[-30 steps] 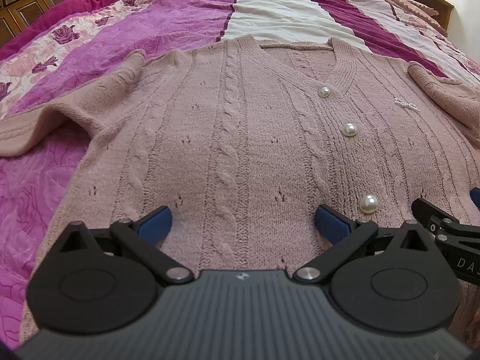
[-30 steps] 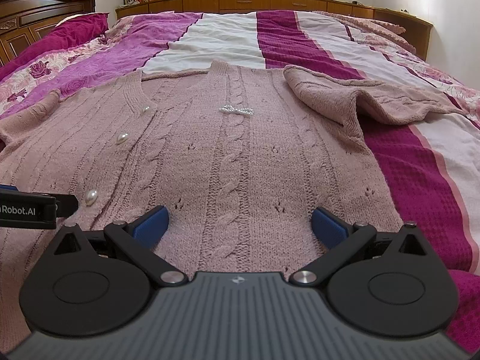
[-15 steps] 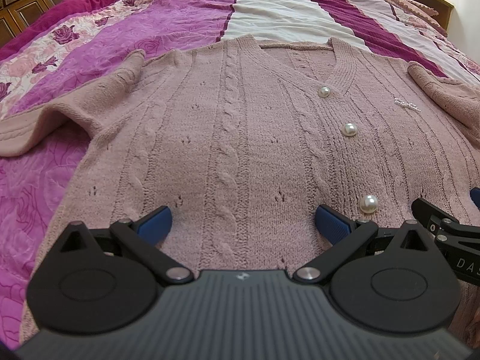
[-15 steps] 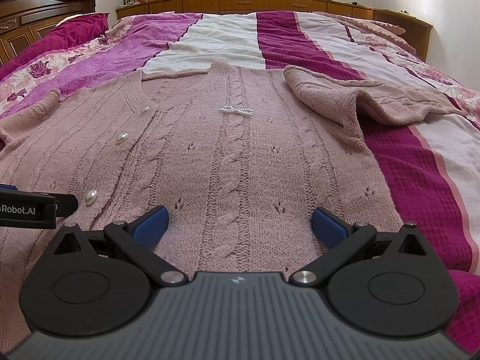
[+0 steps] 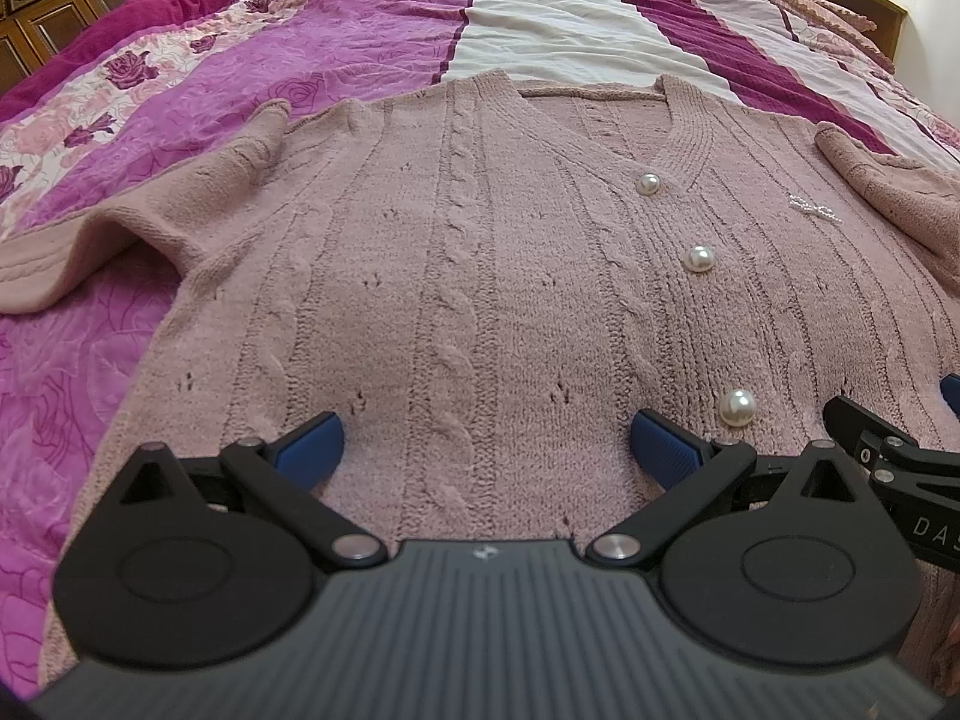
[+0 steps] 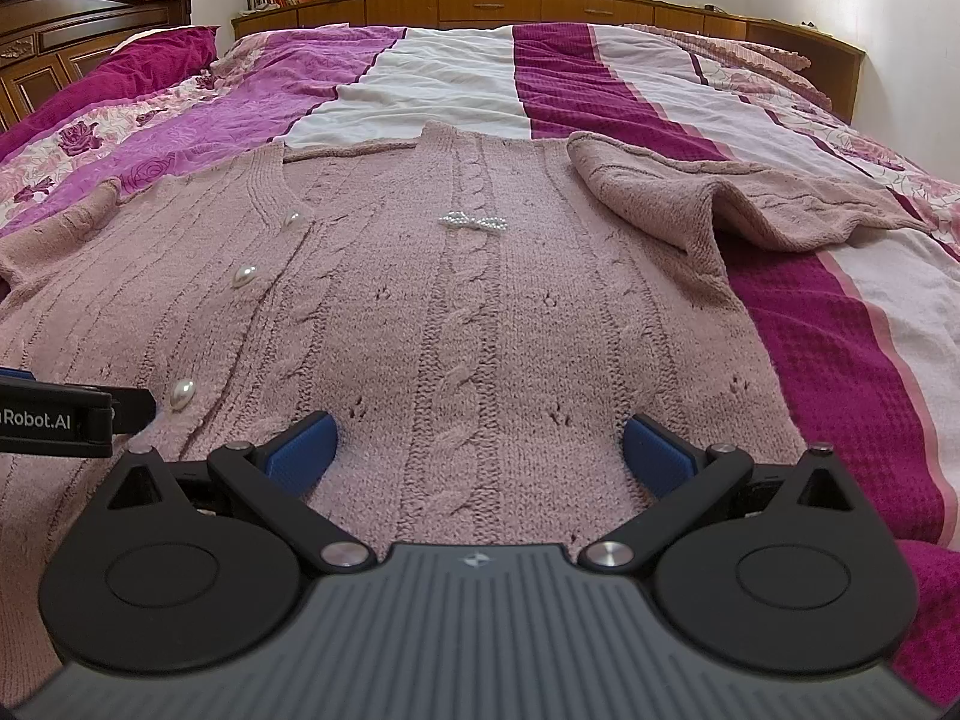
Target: Fold small clothes
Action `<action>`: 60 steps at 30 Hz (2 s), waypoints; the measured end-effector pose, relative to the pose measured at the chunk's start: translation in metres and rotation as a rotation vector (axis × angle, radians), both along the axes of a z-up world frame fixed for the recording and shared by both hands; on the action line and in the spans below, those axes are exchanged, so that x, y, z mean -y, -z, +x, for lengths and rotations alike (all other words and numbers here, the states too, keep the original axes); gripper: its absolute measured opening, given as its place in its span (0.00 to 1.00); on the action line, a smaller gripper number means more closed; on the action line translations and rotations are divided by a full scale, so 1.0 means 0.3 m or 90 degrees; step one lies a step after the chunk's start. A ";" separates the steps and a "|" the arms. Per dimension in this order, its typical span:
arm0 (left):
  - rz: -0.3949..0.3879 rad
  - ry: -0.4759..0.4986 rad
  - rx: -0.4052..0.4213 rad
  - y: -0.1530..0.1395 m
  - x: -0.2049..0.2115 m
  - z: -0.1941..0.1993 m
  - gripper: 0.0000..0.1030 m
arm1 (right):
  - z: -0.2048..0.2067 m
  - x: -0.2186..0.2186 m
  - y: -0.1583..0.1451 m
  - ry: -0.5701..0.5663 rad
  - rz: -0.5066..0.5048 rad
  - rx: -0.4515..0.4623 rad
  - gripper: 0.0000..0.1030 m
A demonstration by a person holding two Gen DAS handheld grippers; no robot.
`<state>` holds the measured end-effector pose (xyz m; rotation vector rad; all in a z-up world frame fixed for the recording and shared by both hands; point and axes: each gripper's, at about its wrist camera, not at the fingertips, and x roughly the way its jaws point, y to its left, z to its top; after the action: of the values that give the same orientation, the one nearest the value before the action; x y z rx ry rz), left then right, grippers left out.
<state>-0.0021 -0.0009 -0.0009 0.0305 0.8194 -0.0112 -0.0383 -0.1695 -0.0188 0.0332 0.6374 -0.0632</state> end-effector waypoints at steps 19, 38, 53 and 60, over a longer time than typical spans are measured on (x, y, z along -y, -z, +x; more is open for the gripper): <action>0.000 0.000 0.000 0.001 0.000 -0.001 1.00 | -0.001 0.001 0.003 0.000 0.003 0.002 1.00; 0.004 -0.004 0.003 -0.004 0.000 0.005 1.00 | -0.002 0.003 0.004 0.001 0.003 0.002 1.00; -0.002 0.002 -0.017 -0.014 -0.004 0.019 1.00 | 0.003 0.029 -0.014 -0.016 0.028 -0.007 1.00; -0.010 -0.012 -0.039 -0.044 -0.006 0.020 1.00 | 0.011 0.077 -0.070 -0.050 0.077 -0.031 1.00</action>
<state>0.0038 0.0008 0.0123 0.0071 0.8812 -0.0008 -0.0350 -0.1927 0.0022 0.1239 0.6893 0.0505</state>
